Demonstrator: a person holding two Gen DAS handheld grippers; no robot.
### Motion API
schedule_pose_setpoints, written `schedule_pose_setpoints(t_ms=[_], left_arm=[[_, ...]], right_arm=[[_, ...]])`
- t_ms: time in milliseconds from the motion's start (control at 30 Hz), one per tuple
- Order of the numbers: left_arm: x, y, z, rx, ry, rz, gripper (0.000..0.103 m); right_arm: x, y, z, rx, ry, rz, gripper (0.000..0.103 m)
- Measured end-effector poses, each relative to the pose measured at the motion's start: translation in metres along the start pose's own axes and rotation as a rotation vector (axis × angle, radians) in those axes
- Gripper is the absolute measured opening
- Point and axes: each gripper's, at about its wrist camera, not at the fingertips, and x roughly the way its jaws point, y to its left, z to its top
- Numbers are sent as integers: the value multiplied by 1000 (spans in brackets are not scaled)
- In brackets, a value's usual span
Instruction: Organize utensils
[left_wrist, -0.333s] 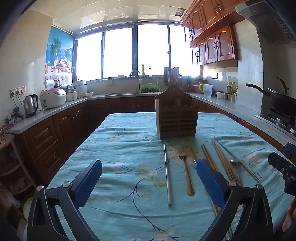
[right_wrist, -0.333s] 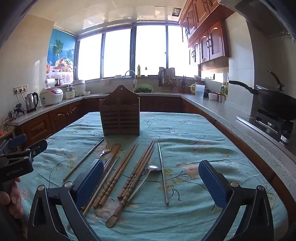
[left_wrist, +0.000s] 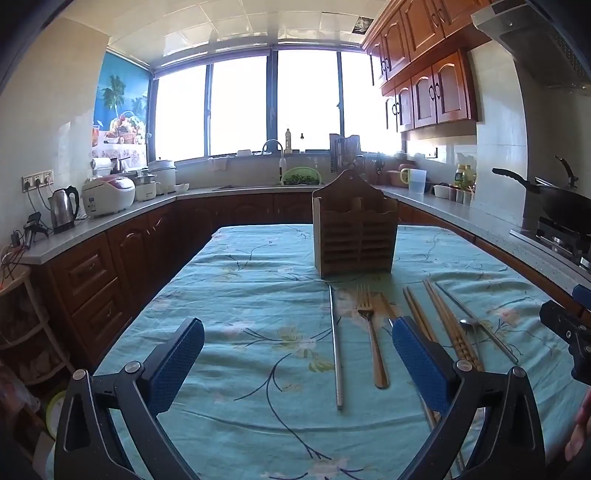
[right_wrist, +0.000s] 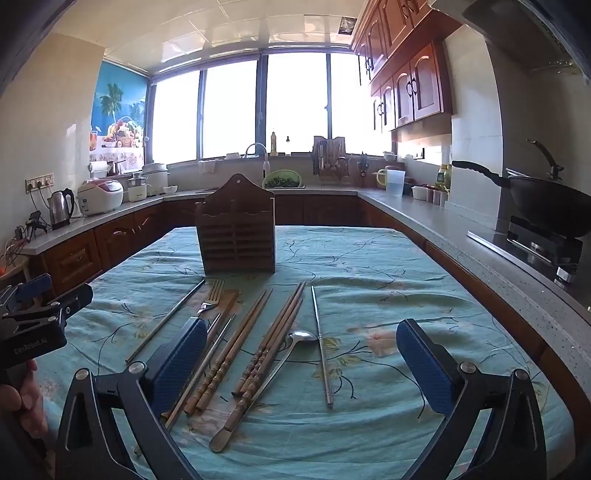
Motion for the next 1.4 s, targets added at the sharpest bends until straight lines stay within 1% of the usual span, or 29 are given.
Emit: schedule_pose_setpoints(t_ms=[267, 467, 1400], left_arm=[[-4, -5, -1, 2, -11, 0, 102], [-5, 0, 1, -3, -16, 1, 102], [-5, 0, 2, 6, -20, -8, 102]], right_arm=[[0, -2, -1, 15, -3, -1, 103], [1, -2, -1, 22, -5, 8, 103], [1, 2, 0, 30, -7, 18, 103]])
